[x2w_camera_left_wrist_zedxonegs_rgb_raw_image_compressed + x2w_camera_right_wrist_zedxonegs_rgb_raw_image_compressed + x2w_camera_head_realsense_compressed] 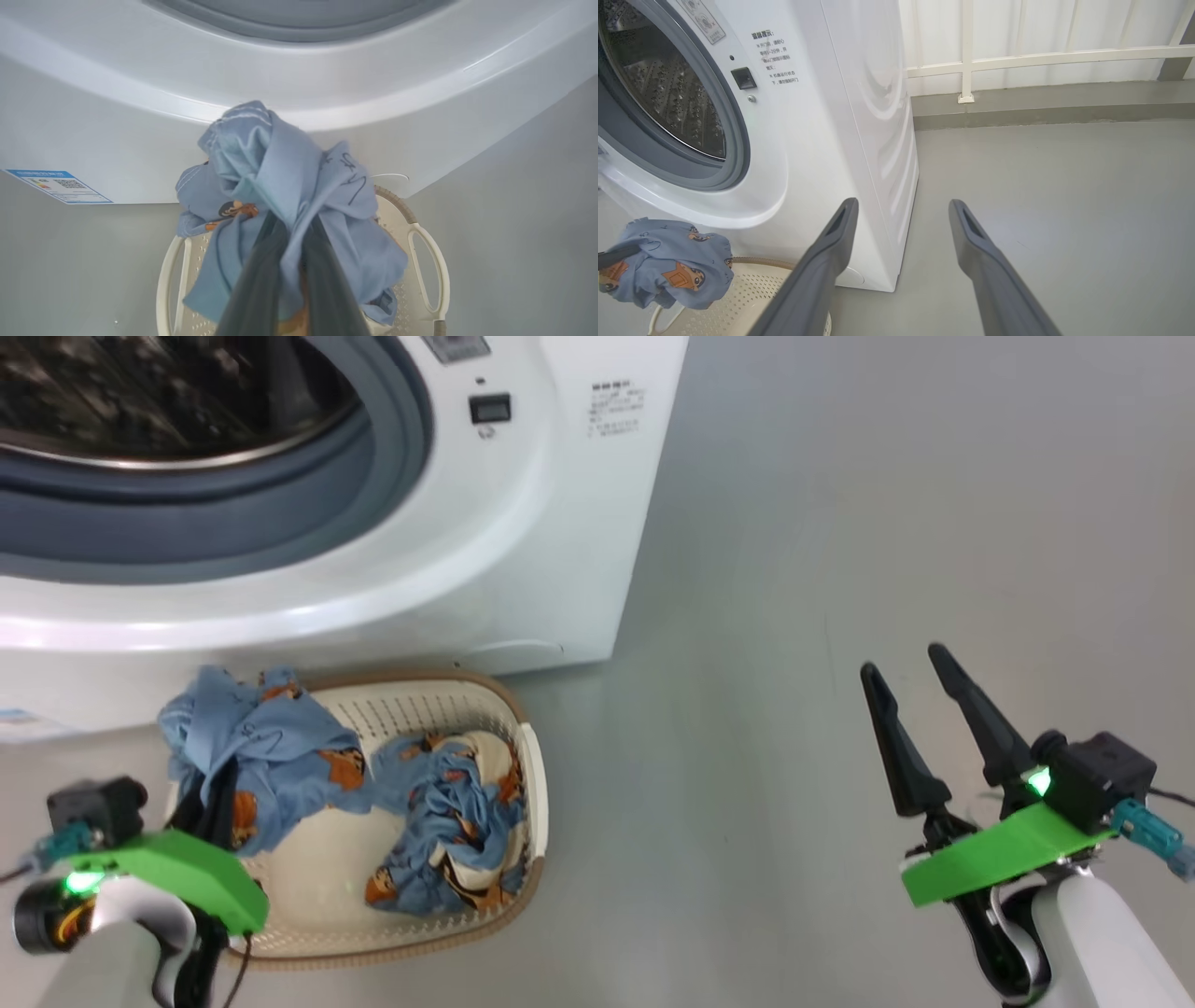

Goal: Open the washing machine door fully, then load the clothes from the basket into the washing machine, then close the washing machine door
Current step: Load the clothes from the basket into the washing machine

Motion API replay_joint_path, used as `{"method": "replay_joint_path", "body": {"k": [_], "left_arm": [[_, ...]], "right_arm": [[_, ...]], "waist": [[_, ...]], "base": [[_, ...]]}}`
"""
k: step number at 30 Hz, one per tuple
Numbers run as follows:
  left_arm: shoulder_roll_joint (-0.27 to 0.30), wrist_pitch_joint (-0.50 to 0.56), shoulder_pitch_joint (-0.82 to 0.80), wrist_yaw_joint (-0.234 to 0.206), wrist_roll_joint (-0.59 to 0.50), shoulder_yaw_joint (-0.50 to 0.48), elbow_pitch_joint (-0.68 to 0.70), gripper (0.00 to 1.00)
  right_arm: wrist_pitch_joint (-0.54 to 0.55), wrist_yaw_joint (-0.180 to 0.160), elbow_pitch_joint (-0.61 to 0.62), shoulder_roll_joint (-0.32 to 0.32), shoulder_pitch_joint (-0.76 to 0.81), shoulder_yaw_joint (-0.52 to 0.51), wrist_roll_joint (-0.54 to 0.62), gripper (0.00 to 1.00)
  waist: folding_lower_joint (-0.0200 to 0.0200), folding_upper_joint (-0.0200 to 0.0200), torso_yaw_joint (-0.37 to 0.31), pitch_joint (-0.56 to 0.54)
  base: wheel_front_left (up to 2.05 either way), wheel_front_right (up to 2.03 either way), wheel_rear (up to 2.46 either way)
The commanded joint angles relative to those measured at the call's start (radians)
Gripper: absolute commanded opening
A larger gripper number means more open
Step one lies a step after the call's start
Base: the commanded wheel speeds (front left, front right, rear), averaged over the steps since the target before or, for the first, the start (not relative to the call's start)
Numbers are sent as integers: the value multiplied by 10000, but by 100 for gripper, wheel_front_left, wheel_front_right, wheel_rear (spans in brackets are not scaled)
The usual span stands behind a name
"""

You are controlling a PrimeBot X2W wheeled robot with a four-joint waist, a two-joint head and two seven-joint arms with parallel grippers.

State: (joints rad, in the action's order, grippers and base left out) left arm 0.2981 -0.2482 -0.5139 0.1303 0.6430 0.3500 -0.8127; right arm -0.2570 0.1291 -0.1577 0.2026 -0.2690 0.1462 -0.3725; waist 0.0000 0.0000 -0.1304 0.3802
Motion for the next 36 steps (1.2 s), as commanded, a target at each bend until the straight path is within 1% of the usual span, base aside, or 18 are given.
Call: {"method": "replay_joint_path", "body": {"k": [1,9,16,17,27,36], "left_arm": [[257,-134,423,-51,-407,-764,510,0],[-270,-135,1816,-42,-1861,-2495,2319,0],[-755,-135,2845,-21,-2757,-3587,4087,0],[-755,-135,2845,-21,-2757,-3587,4087,0],[-1502,-135,4200,-5,-3567,-4526,6246,0],[-1986,-135,5097,1,-3810,-5022,7294,0]], "right_arm": [[-48,16,162,140,355,124,-77,100],[-48,16,54,303,934,36,-145,100],[-48,16,45,387,1297,-92,-178,100],[-48,16,45,387,1297,-92,-178,100],[-48,16,87,446,1628,-392,-176,100],[-48,16,148,473,1771,-548,-172,100]], "waist": [[0,0,303,-798],[0,0,450,-1582],[0,0,580,-1958],[0,0,580,-1958],[0,0,703,-2235],[0,0,726,-2328]], "base": [[0,0,0],[0,0,0],[0,0,0],[0,0,0],[0,0,0],[0,0,0]]}}
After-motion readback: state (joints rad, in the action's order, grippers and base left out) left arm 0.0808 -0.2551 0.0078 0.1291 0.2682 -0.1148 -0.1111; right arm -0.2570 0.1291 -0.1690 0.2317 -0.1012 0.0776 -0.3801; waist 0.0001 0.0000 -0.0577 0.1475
